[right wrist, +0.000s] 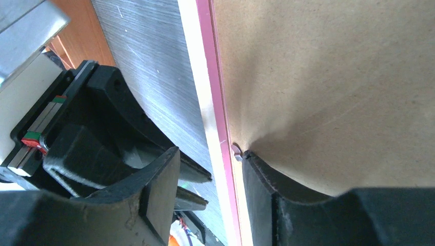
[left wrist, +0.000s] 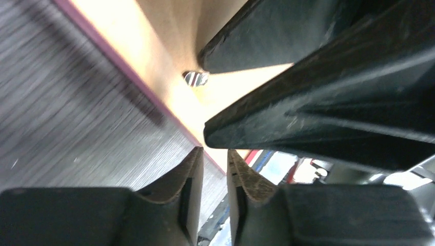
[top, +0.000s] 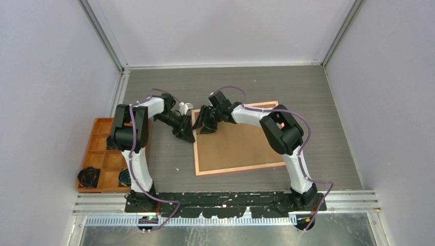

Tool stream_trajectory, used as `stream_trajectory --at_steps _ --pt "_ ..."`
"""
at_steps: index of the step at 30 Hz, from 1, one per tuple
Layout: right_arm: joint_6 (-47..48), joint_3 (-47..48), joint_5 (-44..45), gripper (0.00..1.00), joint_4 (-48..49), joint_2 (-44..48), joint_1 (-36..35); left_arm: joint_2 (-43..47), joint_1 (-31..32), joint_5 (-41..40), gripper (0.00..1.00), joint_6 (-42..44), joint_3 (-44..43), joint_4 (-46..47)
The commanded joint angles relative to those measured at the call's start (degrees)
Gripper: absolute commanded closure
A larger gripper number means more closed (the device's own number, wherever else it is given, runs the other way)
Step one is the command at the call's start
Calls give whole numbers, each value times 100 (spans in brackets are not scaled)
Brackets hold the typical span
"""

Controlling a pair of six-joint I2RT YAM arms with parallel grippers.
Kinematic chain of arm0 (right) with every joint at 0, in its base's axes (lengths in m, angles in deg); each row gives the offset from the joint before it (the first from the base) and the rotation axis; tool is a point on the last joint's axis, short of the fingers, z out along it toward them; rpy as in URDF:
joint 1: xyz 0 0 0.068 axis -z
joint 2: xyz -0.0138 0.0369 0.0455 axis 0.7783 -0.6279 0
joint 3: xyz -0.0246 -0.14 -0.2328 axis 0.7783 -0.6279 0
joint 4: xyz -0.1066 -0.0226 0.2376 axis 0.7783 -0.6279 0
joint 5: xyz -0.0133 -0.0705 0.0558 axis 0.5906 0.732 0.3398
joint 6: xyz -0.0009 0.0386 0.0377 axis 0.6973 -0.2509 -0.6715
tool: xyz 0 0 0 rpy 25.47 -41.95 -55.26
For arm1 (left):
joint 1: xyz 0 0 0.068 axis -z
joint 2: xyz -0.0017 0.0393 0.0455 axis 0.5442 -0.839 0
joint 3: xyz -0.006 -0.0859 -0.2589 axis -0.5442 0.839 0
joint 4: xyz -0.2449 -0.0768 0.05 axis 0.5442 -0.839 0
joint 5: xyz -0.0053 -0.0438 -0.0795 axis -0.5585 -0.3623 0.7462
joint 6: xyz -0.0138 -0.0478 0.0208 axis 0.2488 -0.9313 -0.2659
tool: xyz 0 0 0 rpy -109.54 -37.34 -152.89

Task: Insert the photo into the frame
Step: Install the photo frame at the center of the board.

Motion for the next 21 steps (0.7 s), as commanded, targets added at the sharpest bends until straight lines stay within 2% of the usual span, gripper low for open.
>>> stream_trajectory --at_steps 1,8,13,21 --pt "-51 -19 -205 44 82 238 159 466 -85 -363 69 234 231 -70" --pt "-29 40 -342 43 63 136 225 332 -82 -544 69 -65 553 358" --pt "80 202 -379 48 -60 -39 225 75 -83 -187 71 -230 529 465" --pt "285 346 -415 49 -328 -175 227 34 -84 569 72 35 537 349"
